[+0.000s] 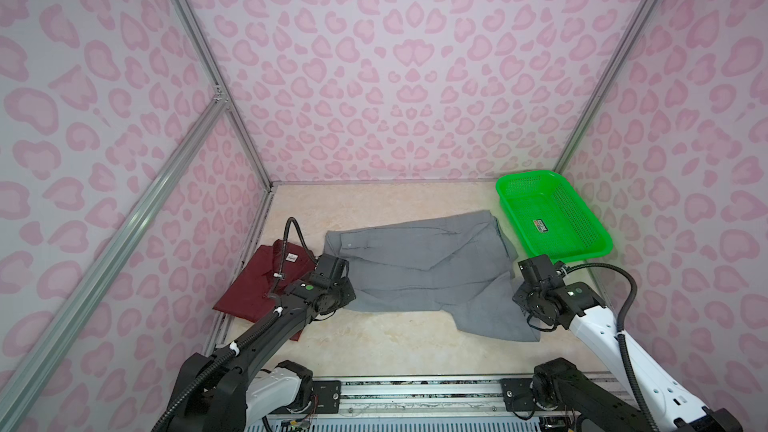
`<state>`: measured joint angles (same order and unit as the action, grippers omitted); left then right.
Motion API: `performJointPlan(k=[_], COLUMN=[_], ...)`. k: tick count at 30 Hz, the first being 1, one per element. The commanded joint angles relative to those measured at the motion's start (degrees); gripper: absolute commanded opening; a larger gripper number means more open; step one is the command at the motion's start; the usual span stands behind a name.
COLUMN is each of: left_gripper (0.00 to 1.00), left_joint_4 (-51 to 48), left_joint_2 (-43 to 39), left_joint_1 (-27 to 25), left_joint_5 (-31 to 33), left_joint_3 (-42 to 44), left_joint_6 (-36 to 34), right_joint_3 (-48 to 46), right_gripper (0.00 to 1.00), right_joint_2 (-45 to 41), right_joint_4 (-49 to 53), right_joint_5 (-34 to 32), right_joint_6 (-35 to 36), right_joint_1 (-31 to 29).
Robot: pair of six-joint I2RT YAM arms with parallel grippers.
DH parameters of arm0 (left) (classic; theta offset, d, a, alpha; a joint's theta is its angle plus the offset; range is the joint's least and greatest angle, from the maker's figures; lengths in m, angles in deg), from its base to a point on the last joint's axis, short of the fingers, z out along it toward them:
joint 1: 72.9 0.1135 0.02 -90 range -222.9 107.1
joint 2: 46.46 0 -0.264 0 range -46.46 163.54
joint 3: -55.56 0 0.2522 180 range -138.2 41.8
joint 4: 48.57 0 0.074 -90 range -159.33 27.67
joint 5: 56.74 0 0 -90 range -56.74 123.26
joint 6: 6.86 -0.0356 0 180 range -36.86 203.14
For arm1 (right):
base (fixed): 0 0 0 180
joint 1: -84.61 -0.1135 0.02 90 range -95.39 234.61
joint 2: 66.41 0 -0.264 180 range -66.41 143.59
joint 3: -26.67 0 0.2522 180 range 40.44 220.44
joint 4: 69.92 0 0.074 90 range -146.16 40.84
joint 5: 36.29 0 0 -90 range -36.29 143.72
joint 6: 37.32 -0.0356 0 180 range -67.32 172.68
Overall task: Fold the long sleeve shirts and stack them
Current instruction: 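Lift the sleeve with the right gripper and pull it toward the green basket, then carry the sleeve over the shirt to its end farthest from the robot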
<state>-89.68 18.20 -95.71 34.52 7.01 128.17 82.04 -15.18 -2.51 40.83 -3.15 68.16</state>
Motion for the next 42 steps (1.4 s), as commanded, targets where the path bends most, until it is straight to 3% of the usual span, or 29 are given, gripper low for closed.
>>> performJointPlan(k=[1, 7, 15, 20, 32, 42], left_gripper=[0.04, 0.04, 0.03, 0.03, 0.03, 0.03], left_joint_4=[-0.2, -2.0, -7.6, -12.1, -12.8, -12.5], left_joint_2=[-1.4, -4.6, -12.1, -13.6, -1.4, 8.4], left_joint_1=[0.0, -0.5, -0.7, -0.7, 1.3, 8.0], left_joint_5=[-3.0, -7.0, -8.5, -6.5, -8.4, -11.5], left_joint_3=[1.0, 2.2, 4.8, 1.8, -7.6, -13.1], left_joint_6=[1.7, 4.6, 8.9, 9.9, 9.6, 6.4], right_joint_3=[4.0, 14.6, 20.8, 22.0, 25.7, 29.0], right_gripper=[0.0, 0.0, 0.0, 0.0, 0.0, 0.0], right_joint_2=[-2.0, -2.7, 0.6, 3.9, 13.3, 22.6], right_joint_4=[3.5, 4.2, -0.5, -4.9, -14.6, -22.1], right_joint_5=[-5.2, -11.8, -12.9, -12.4, -14.1, -16.1], right_joint_6=[2.7, 8.4, 12.7, 15.3, 20.5, 24.8], right_joint_1=[0.0, -0.2, -2.5, -3.9, -4.7, -5.0])
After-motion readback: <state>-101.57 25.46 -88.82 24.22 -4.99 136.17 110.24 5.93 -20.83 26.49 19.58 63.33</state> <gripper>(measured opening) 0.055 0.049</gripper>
